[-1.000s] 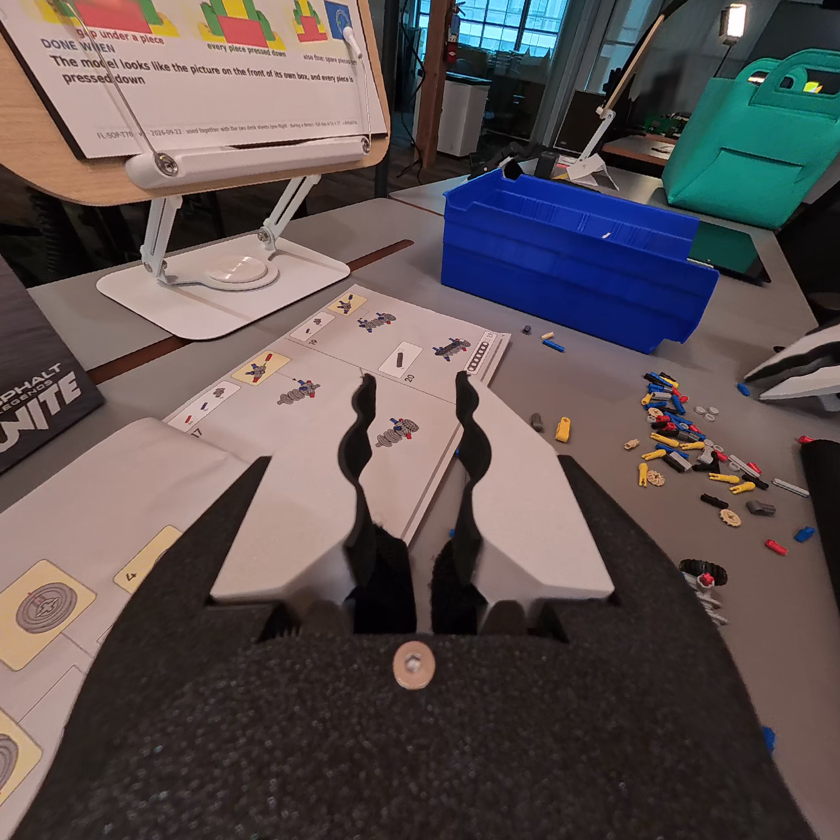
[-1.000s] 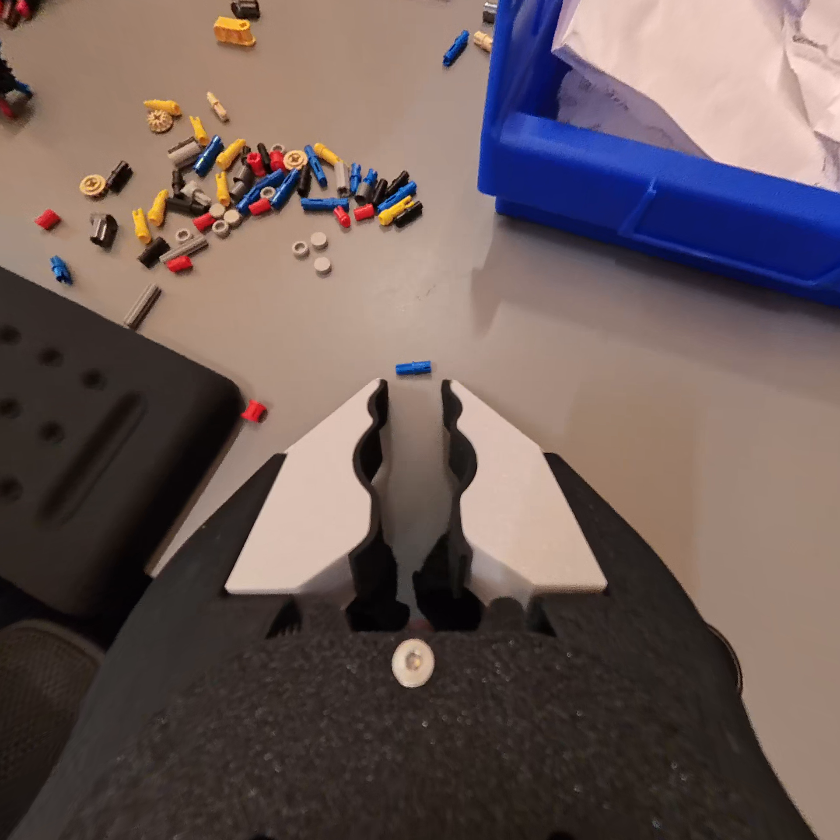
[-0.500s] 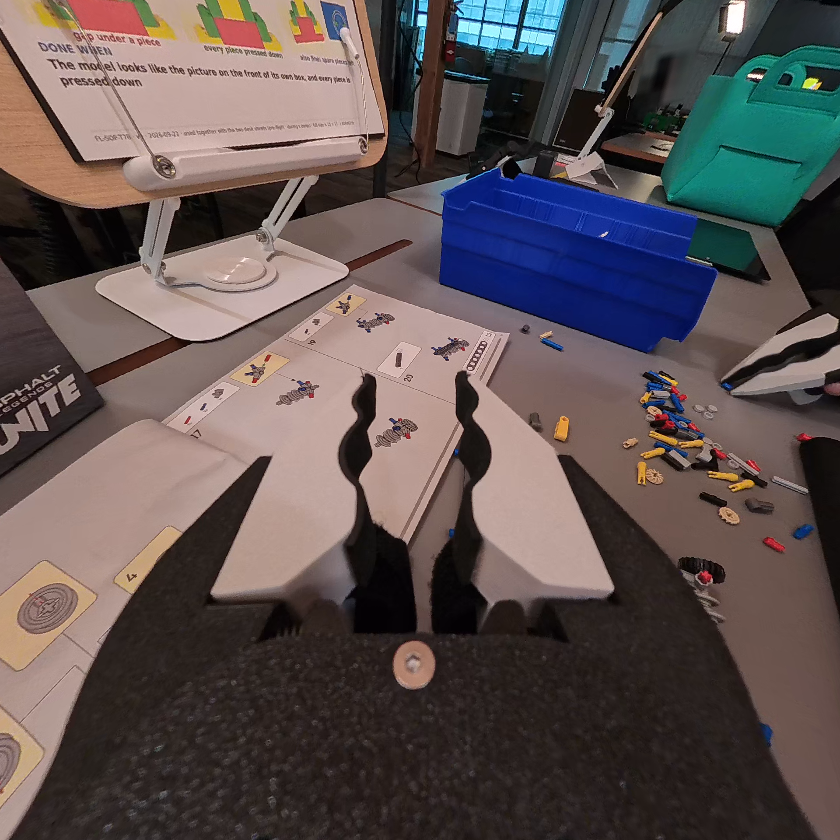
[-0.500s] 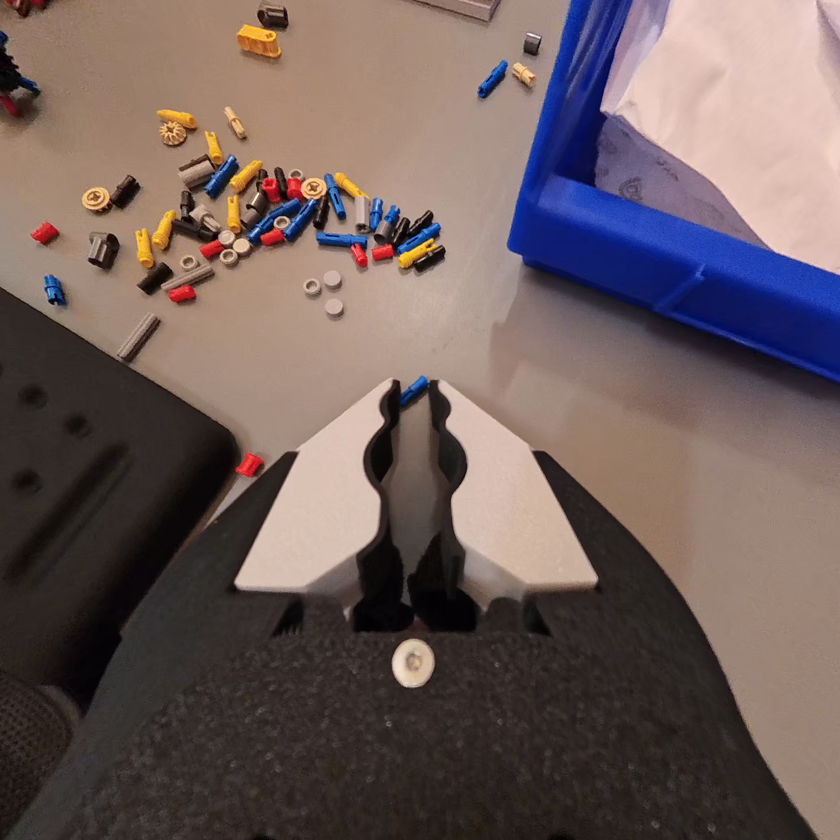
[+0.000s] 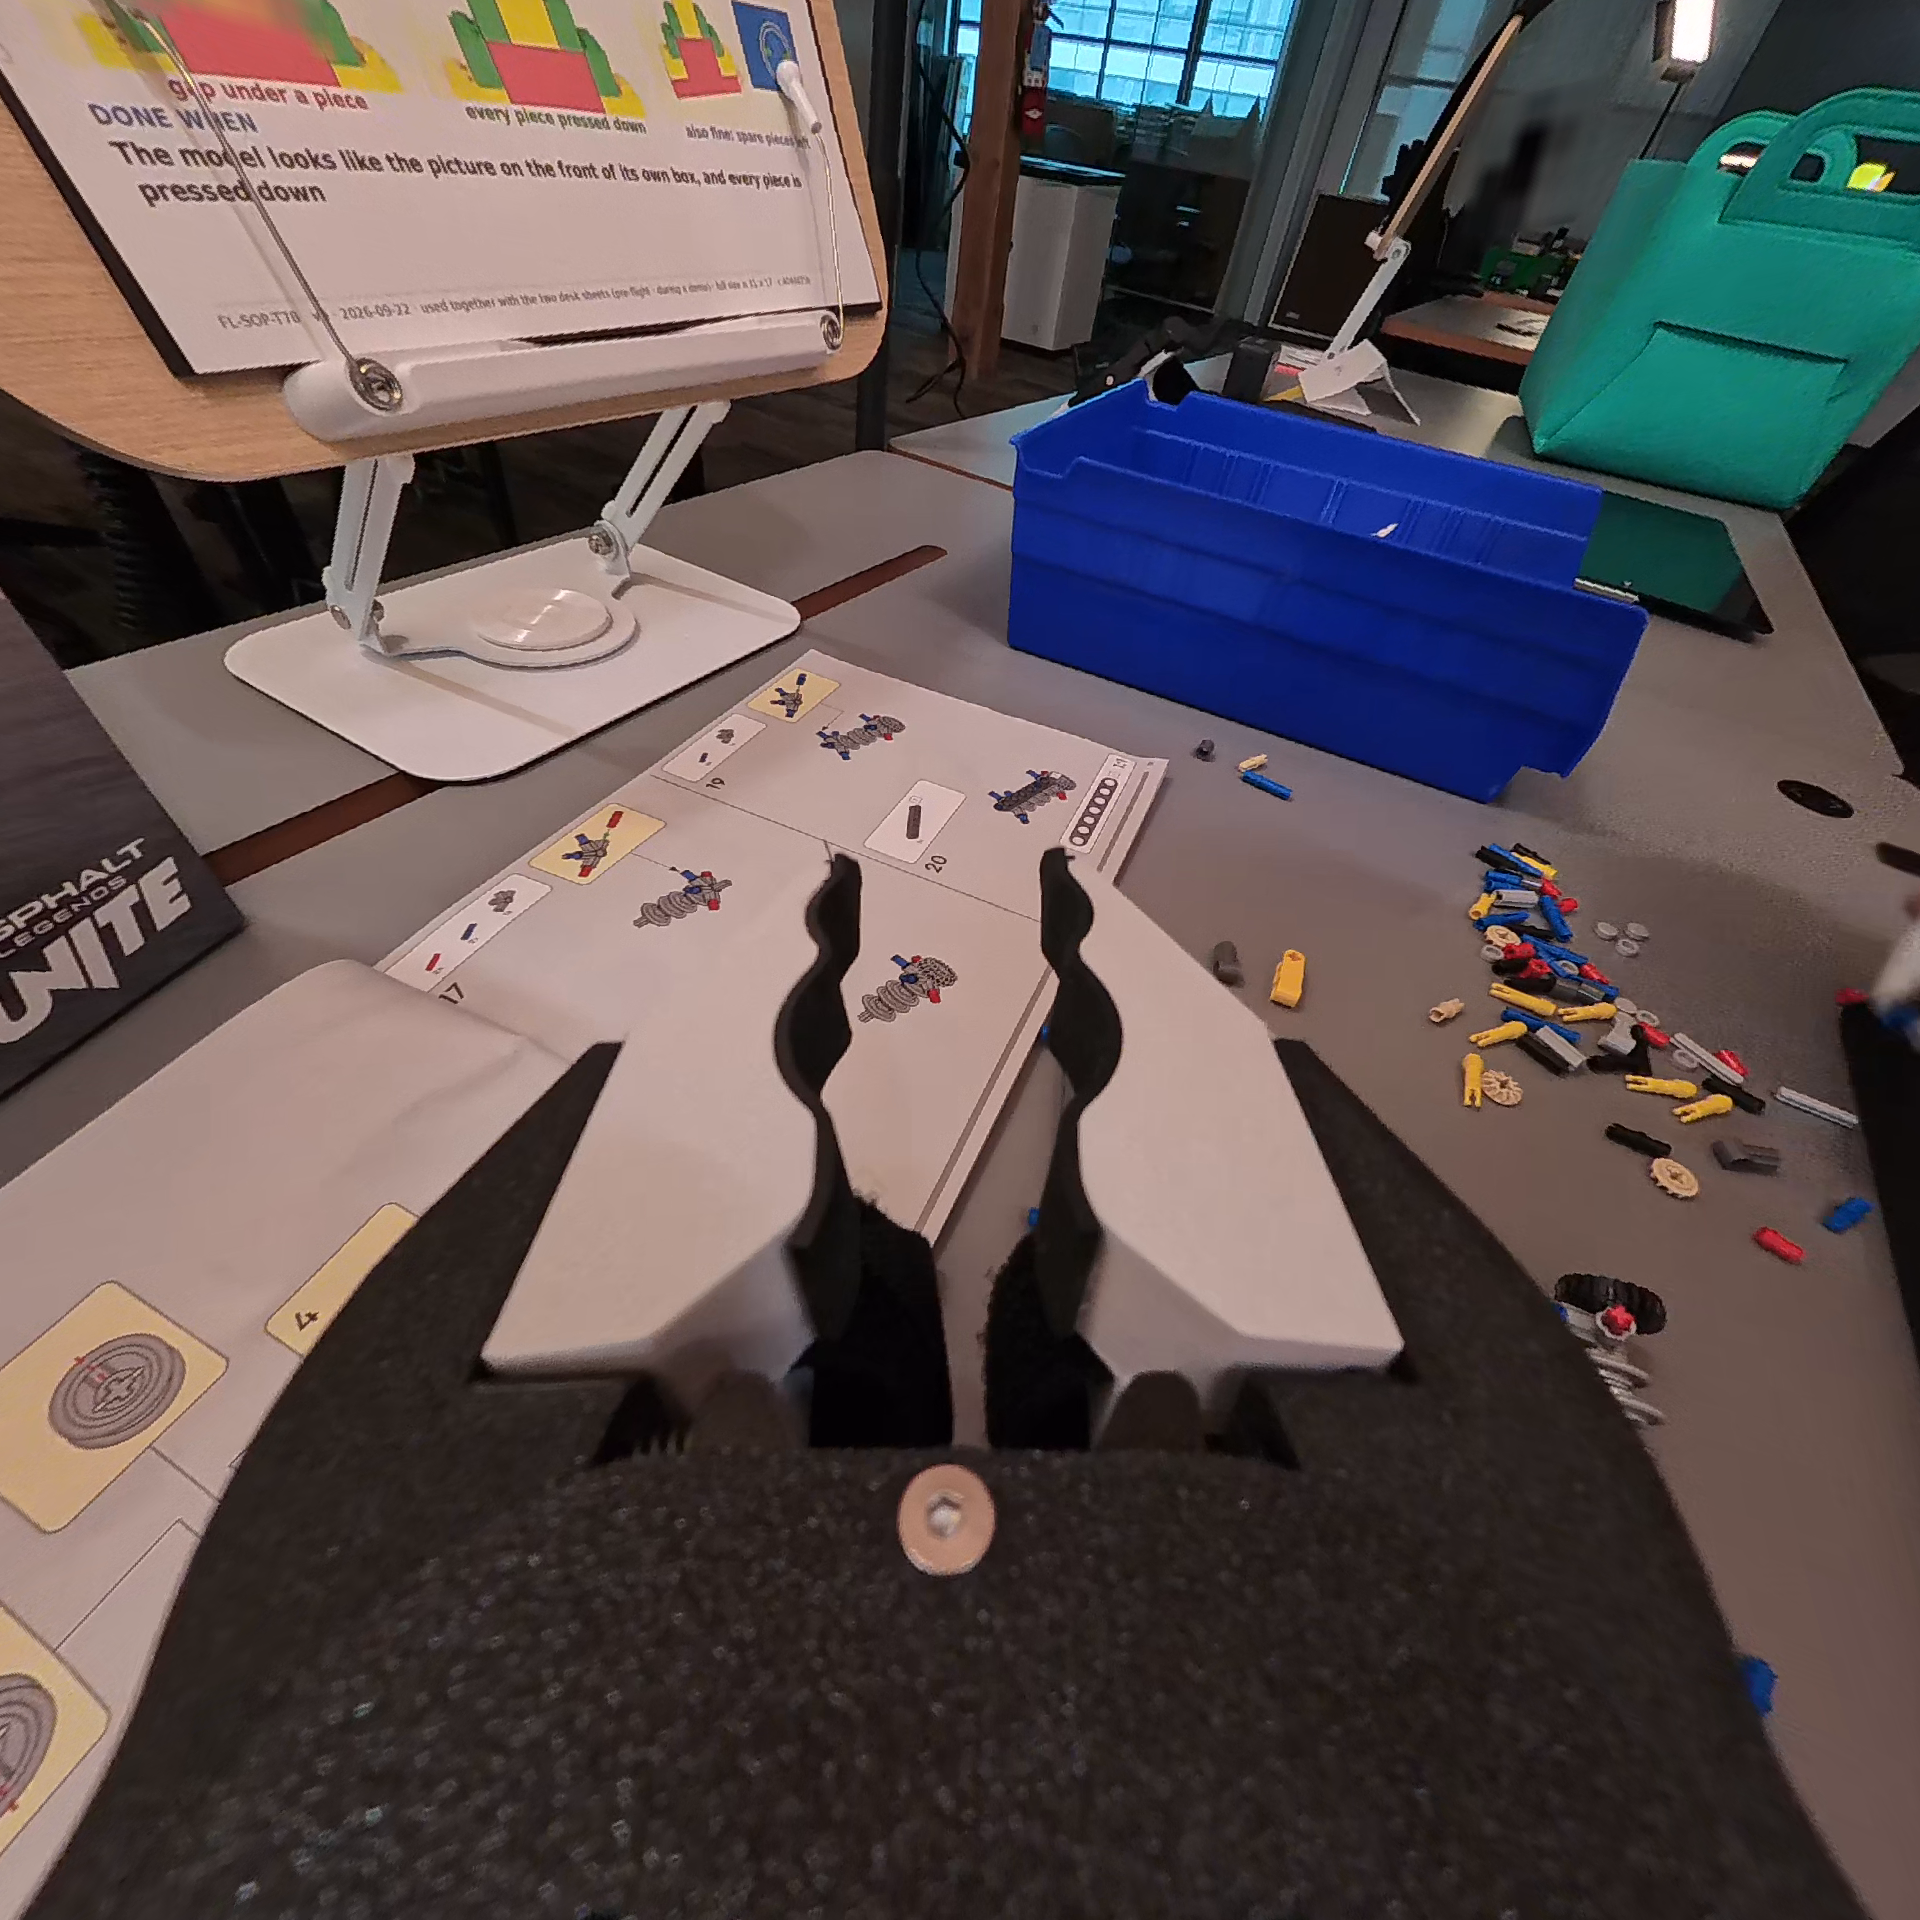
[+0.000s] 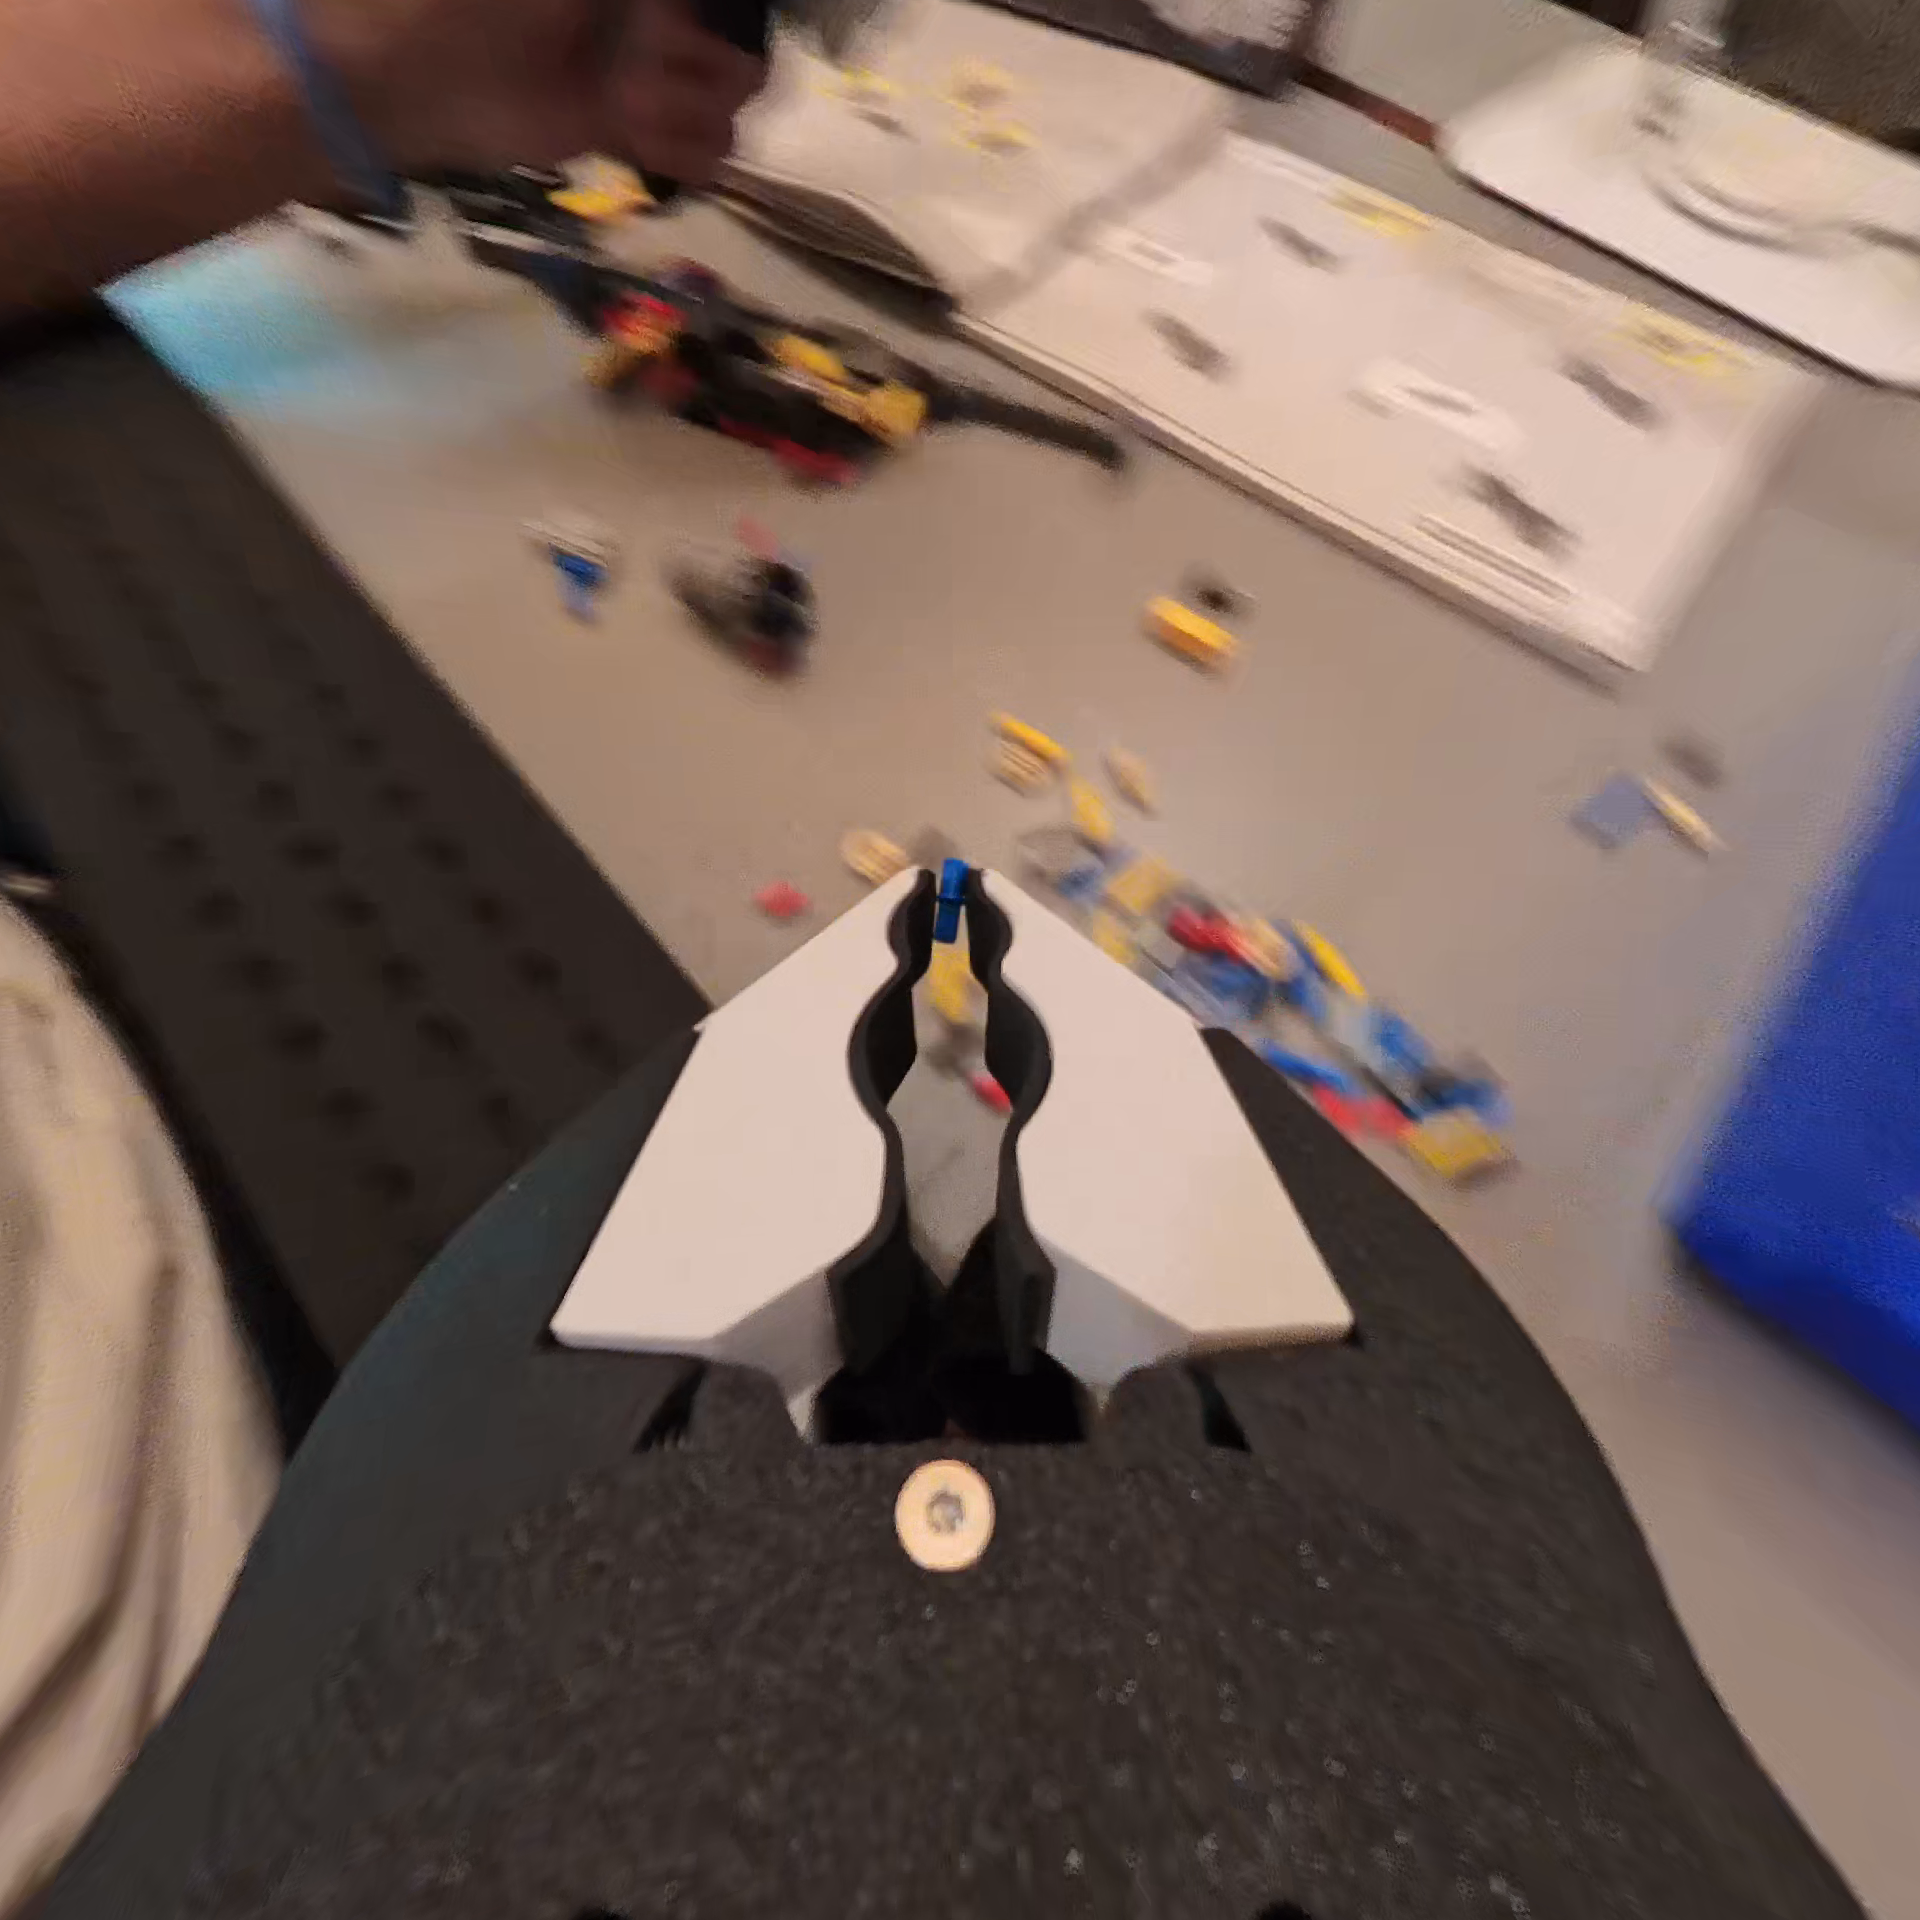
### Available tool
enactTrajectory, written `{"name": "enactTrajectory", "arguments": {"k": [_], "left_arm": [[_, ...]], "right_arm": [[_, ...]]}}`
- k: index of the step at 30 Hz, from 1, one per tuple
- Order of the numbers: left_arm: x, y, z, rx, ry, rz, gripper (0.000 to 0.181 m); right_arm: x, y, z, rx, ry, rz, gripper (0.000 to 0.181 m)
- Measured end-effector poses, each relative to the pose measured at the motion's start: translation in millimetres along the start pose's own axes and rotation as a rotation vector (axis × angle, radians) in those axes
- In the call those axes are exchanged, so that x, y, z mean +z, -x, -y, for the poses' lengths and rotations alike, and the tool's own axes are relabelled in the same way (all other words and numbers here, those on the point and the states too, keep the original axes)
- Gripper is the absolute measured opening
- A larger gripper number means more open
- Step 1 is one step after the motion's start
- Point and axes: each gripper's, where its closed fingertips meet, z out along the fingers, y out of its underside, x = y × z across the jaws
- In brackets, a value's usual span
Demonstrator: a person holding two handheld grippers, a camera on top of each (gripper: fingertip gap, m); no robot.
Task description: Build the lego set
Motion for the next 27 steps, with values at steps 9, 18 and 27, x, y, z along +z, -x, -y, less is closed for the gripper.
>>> {"name": "enactTrajectory", "arguments": {"k": [9,18,27], "left_arm": [[-3,1,4,-0.008,-0.016,-0.002,0.033],[-3,1,4,-0.009,-0.017,-0.002,0.033],[0,-1,1,-0.004,-0.001,-0.007,0.033]], "right_arm": [[121,103,23,-0.235,0.199,0.196,0.005],[107,90,20,-0.181,0.239,0.194,0.014],[-2,28,-33,-0.032,0.309,0.141,0.013]]}}
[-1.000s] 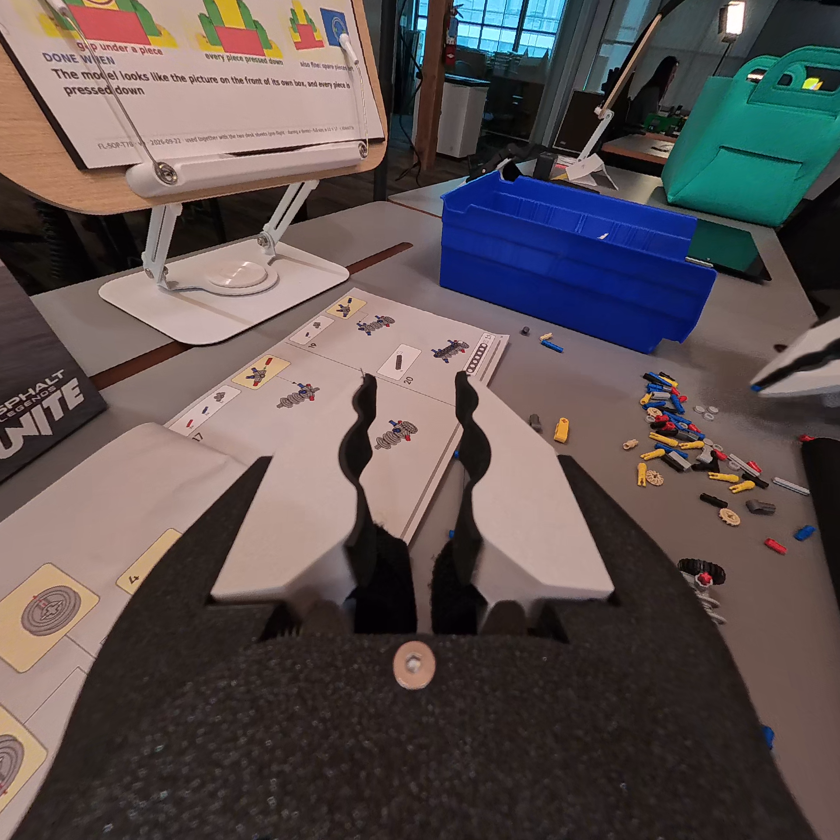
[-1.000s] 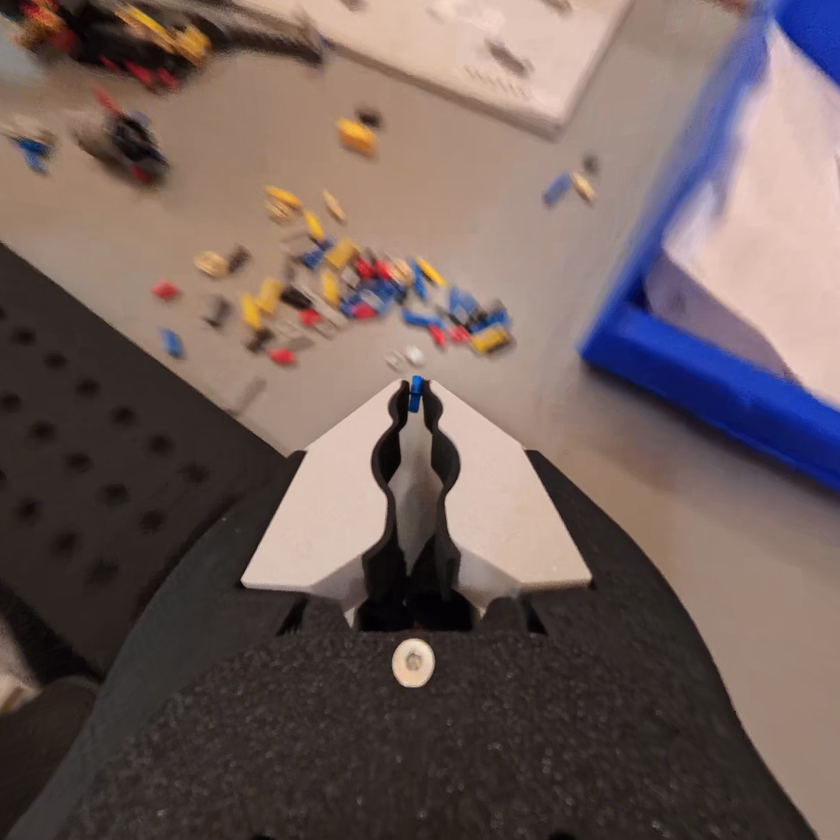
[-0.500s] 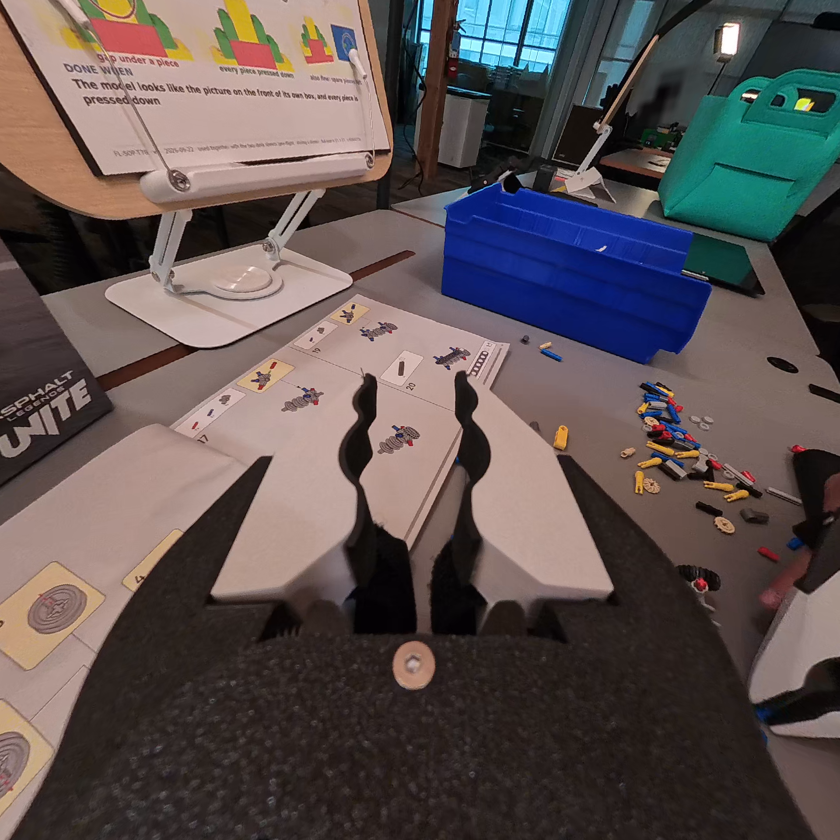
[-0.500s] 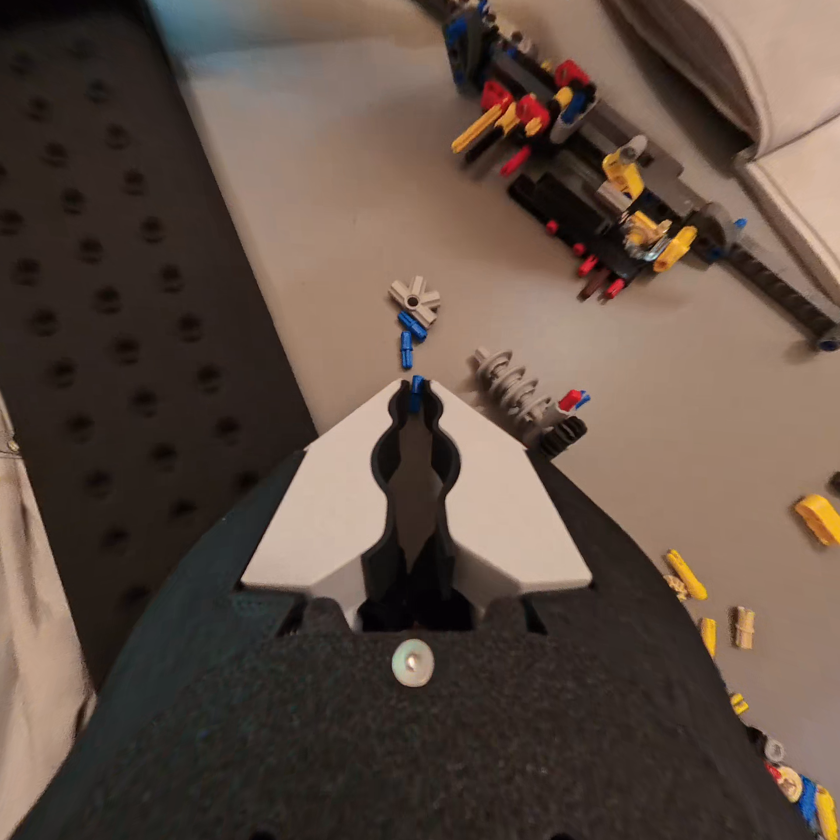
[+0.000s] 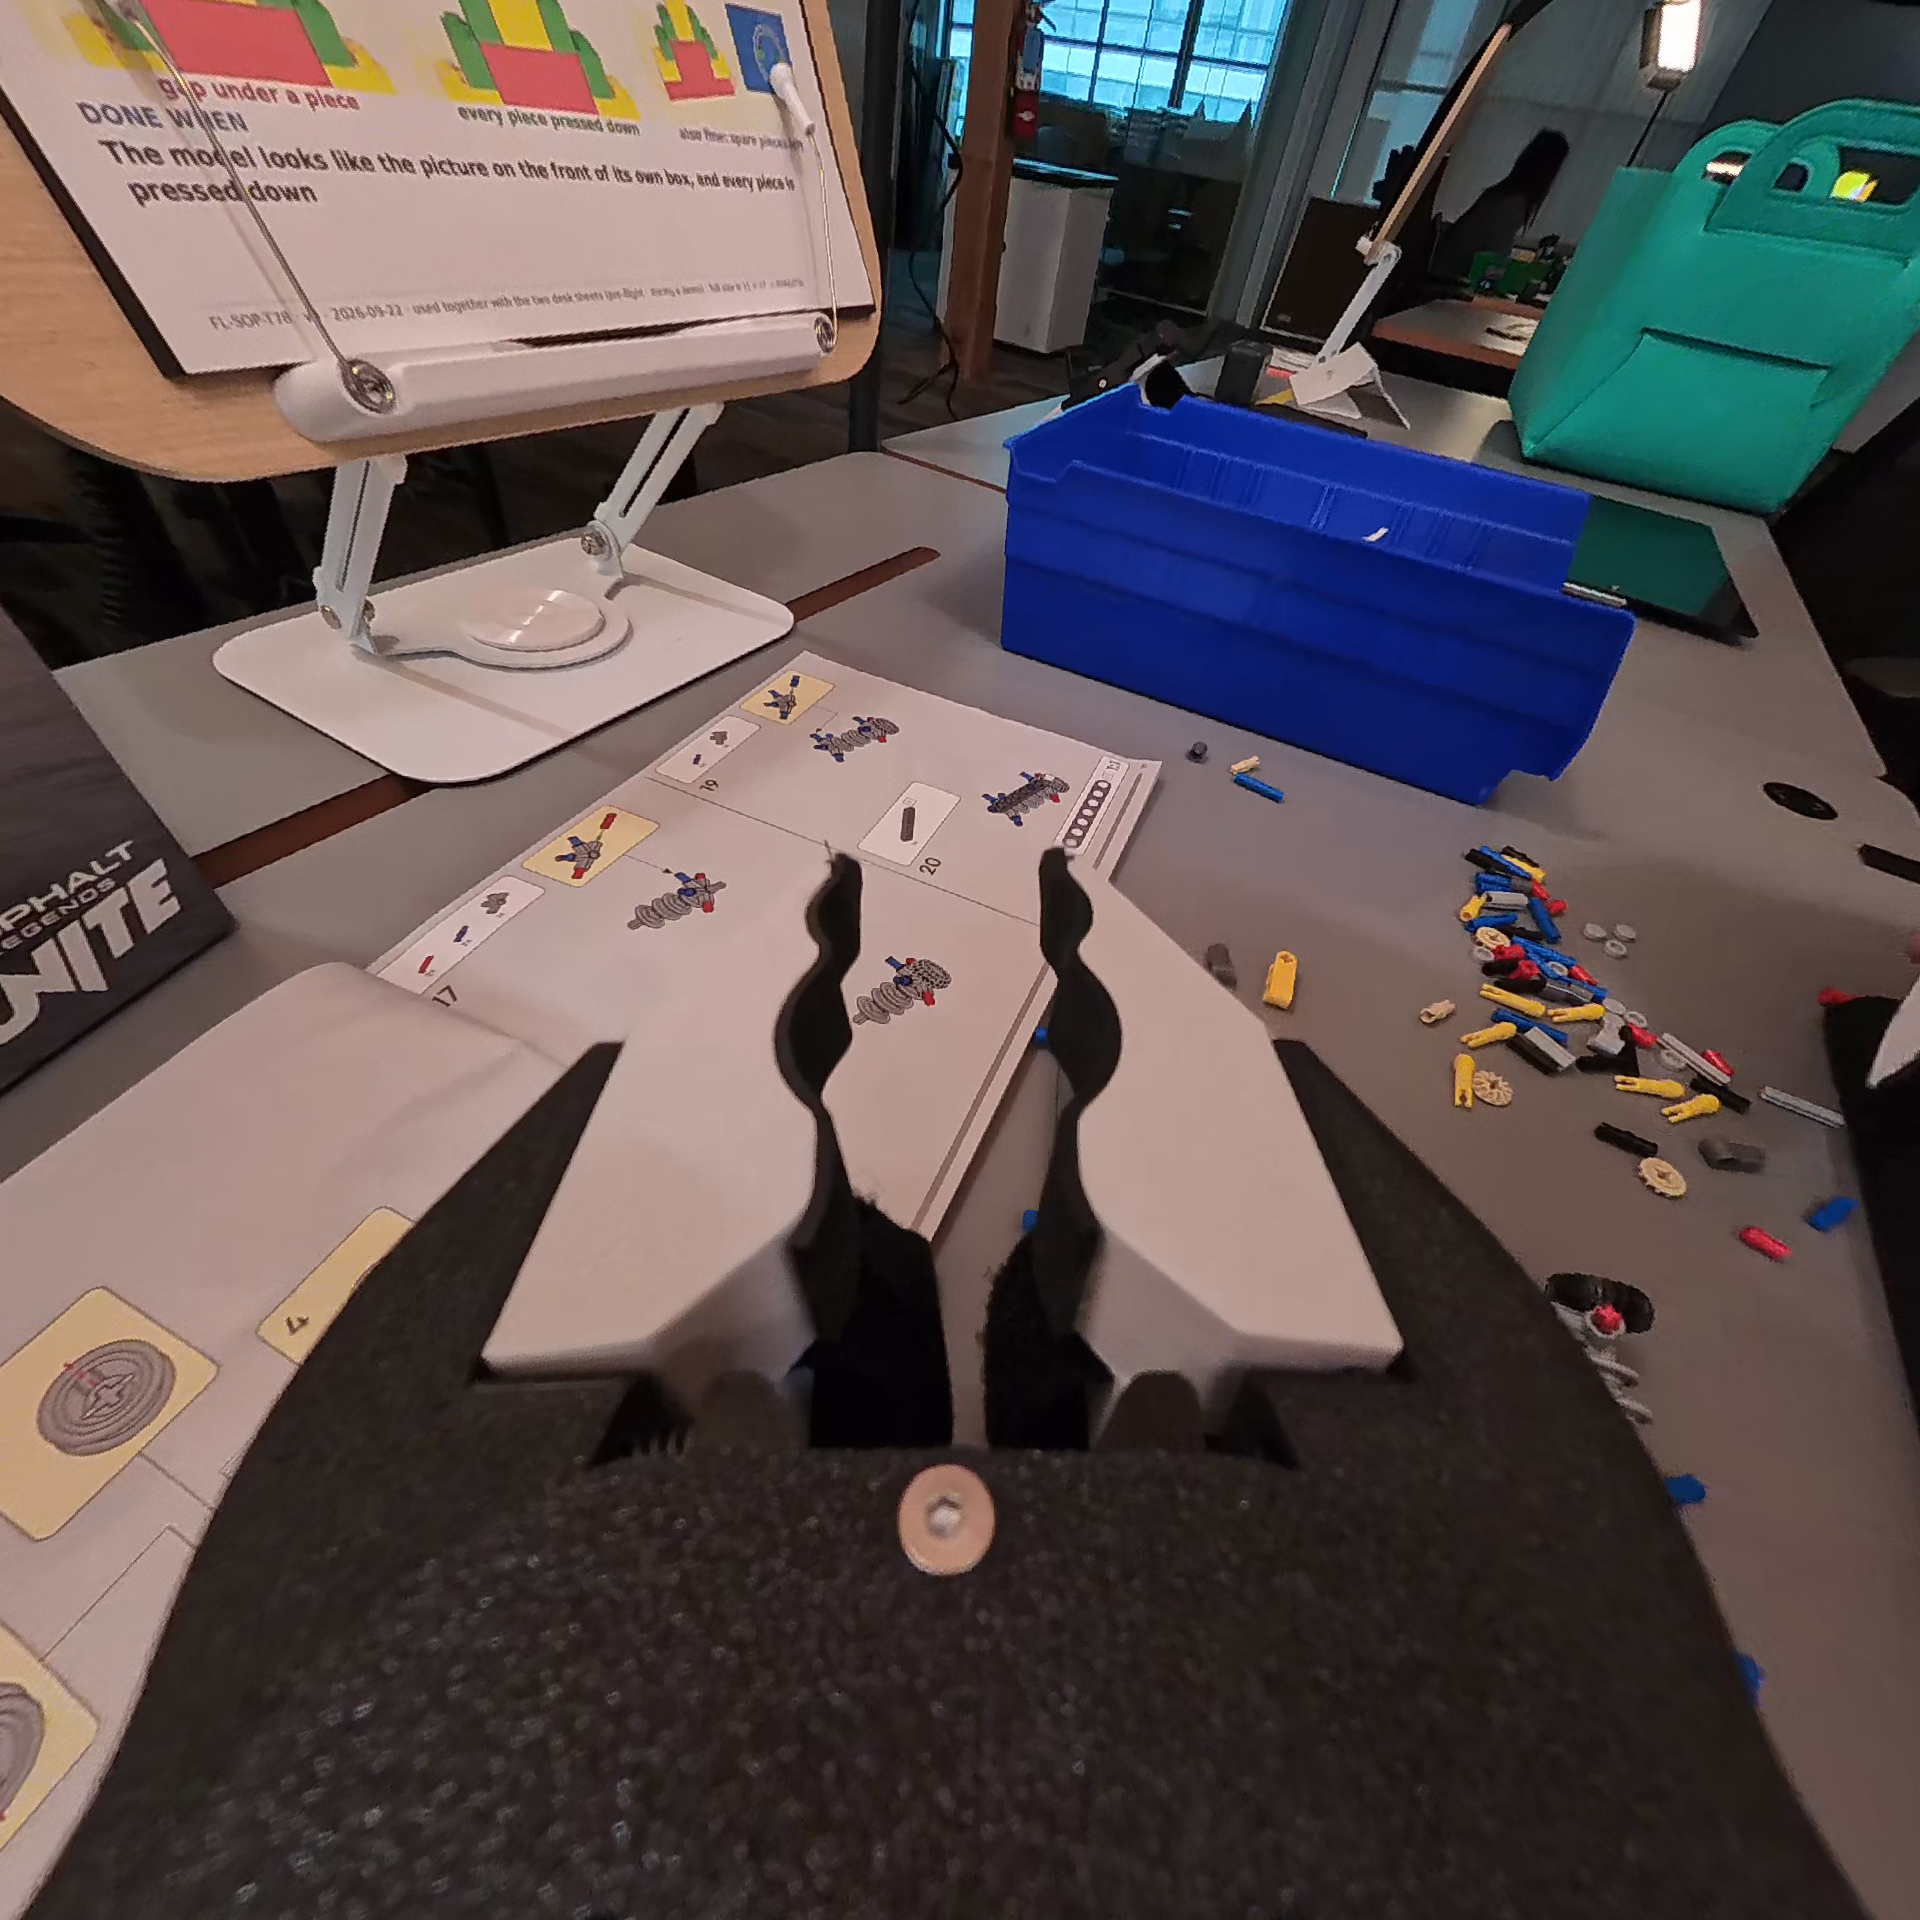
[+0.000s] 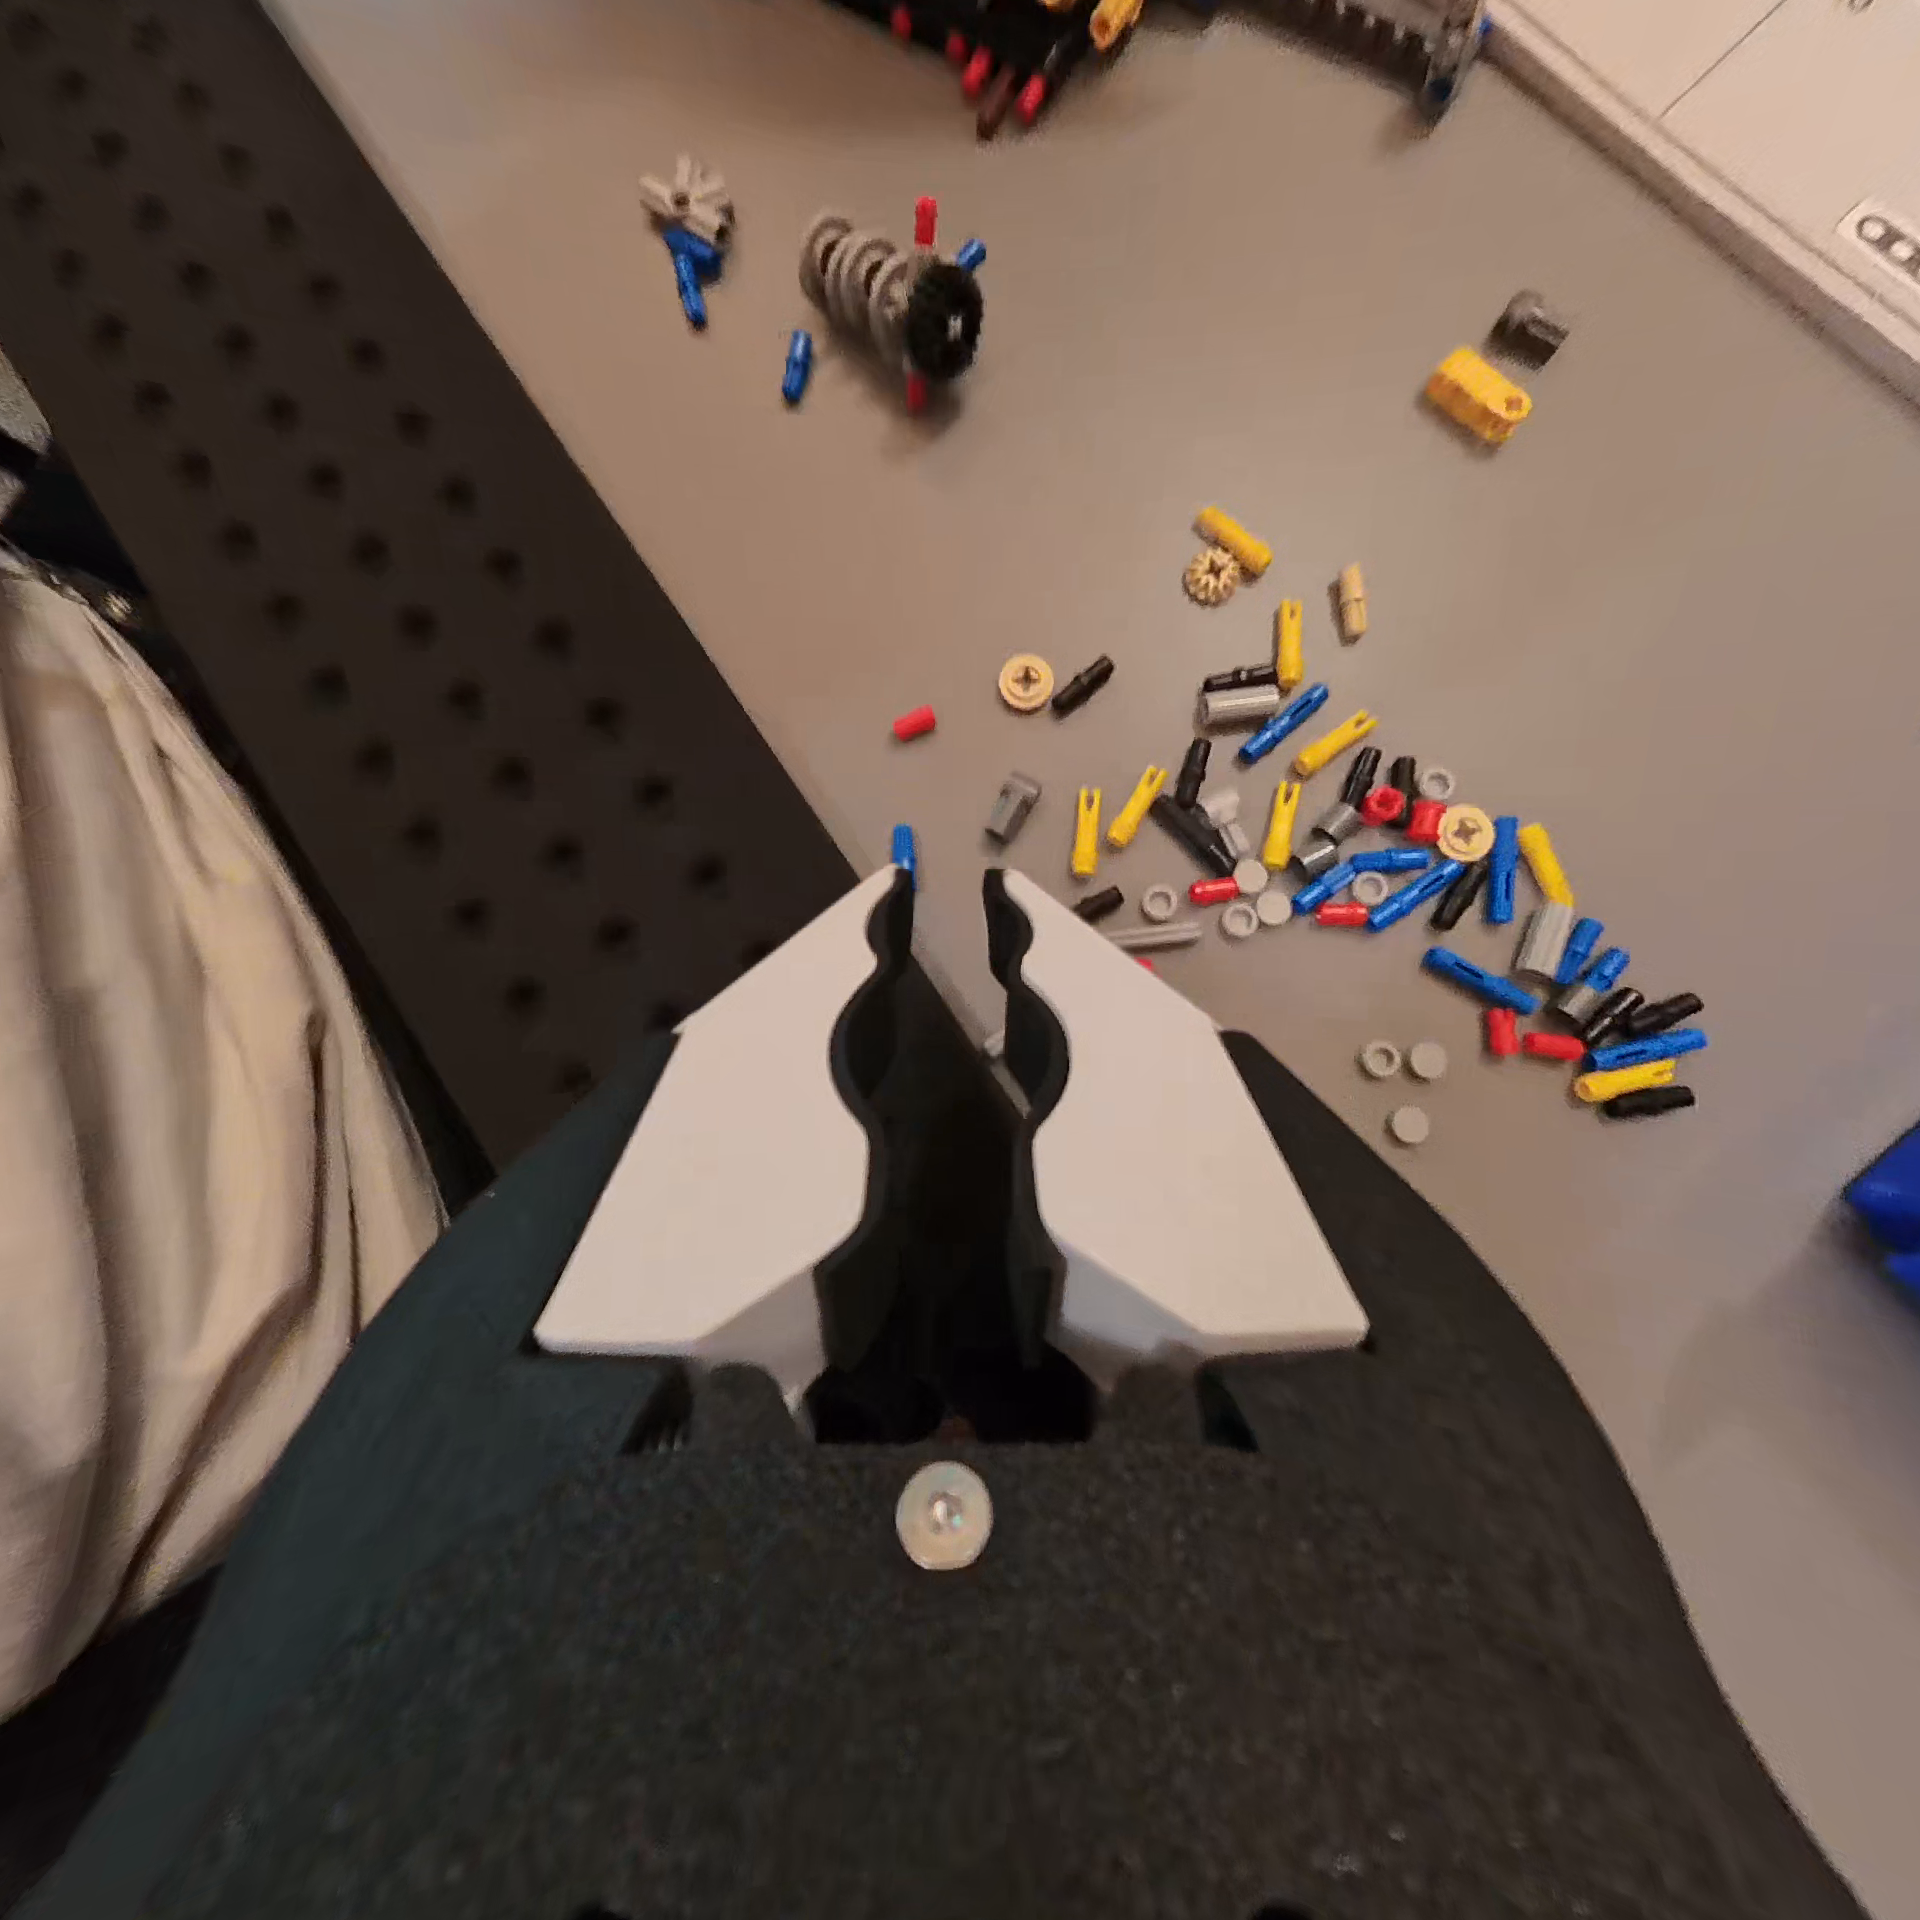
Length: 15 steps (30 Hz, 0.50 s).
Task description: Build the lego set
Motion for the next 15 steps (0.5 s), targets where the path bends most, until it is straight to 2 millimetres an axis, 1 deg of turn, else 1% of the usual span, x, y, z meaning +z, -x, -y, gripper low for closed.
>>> {"name": "enactTrajectory", "arguments": {"k": [2,4,6,7,10,12,15], "left_arm": [[1,-1,-3,0.005,0.009,0.002,0.033],[1,-1,-4,0.014,0.014,0.006,0.033],[1,-1,-4,0.015,0.012,0.007,0.033],[1,-1,-4,0.012,0.012,0.006,0.033],[1,0,-4,0.006,0.012,0.006,0.033],[1,0,-4,0.007,0.012,0.006,0.033],[0,1,-3,0.007,0.009,0.007,0.033]], "right_arm": [[2,-1,-6,-0.019,0.037,0.028,0.012],[8,1,-6,-0.01,0.047,0.084,0.011],[14,-1,-12,-0.075,0.118,0.1,0.012],[15,-1,-11,-0.102,0.13,0.114,0.012],[19,2,-4,-0.106,0.153,0.194,0.011],[23,4,-4,-0.15,0.189,0.21,0.012],[28,14,-7,-0.197,0.238,0.262,0.013]]}}
